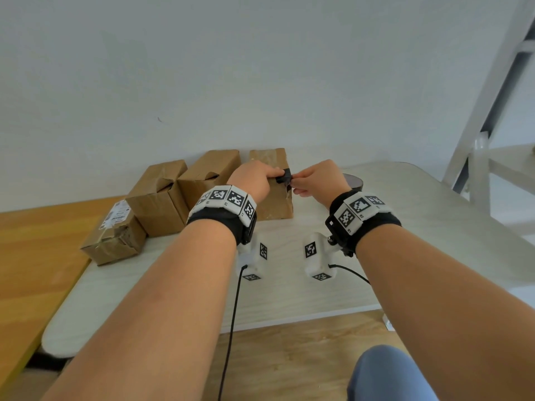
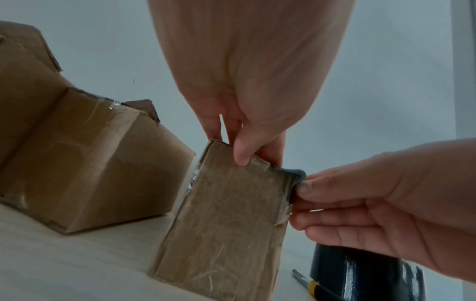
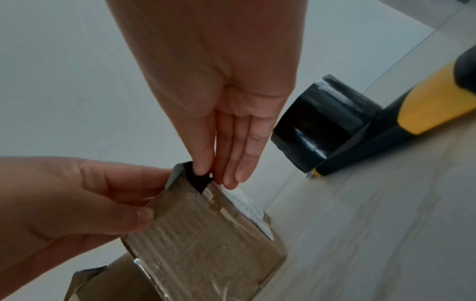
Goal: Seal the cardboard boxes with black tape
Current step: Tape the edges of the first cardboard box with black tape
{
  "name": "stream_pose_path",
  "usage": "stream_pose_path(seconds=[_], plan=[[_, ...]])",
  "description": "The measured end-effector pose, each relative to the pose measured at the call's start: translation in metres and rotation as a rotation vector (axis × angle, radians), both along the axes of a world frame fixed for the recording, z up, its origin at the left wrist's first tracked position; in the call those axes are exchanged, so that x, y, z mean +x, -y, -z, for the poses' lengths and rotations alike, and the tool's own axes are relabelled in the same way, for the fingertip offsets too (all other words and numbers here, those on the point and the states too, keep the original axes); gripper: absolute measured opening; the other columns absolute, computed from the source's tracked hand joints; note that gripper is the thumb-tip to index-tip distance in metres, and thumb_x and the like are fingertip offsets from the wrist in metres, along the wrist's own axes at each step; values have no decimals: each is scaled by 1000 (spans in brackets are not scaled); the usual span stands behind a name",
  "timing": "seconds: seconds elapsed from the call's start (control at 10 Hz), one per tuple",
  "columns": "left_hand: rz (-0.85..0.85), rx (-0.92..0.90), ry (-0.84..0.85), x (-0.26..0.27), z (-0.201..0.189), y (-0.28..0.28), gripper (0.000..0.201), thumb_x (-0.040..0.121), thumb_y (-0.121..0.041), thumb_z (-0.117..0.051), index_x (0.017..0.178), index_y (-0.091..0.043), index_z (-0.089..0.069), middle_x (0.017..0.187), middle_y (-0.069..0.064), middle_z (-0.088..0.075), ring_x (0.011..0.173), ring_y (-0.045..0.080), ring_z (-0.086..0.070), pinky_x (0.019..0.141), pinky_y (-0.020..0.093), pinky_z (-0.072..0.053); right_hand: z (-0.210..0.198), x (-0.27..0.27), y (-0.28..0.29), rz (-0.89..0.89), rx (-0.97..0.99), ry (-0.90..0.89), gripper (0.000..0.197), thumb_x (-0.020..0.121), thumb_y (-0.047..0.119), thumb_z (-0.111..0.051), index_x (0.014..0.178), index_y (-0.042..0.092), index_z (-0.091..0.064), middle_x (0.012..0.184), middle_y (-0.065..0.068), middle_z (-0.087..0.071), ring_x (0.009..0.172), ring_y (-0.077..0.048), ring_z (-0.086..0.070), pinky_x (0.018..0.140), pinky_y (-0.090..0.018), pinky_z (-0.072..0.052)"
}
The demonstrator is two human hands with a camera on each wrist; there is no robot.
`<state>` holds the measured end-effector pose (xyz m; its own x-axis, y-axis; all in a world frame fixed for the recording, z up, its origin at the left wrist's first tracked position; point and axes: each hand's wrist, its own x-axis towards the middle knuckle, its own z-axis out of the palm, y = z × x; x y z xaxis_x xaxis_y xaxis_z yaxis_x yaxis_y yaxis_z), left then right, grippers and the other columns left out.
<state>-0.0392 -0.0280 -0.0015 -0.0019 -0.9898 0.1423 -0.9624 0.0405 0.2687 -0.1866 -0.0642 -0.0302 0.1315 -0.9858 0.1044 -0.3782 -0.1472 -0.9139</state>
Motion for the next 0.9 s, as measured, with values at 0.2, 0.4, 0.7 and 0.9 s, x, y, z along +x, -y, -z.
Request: stream_pose_path(seconds=[0.2,0.4,0.7,0.9], plan=[[1,1,-10,0,1,0,52,93,3,-40,134,-26,-53,135,7,-55,124,26,-51,101,32,-40,-1,0,0,-15,32,23,14,78,7,-73,91,0,-76,88,-20,-73,76,-20,-68,82,-34,-59],[-10,-10,-19,0,2,-1,50,93,2,-40,134,-25,-54,134,7,-55,124,26,-51,101,32,-40,0,6,3,36,-11,-62,12,77,15,-75,78,2,-75,77,-15,-74,75,-21,-71,81,-37,-59],[-9,6,-13,1,2,0,50,93,2,-41,133,-25,-55,134,7,-56,123,26,-52,101,33,-41,-2,5,4,-8,-32,-158,9,78,13,-74,78,4,-76,75,-12,-74,77,-22,-73,80,-35,-59],[48,99,90,-2,-13,-1,62,89,3,-36,140,-31,-45,147,5,-44,132,24,-44,105,31,-39,-1,6,3,-26,-77,-218,8,77,12,-72,72,7,-72,75,-11,-74,78,-22,-73,79,-36,-59]])
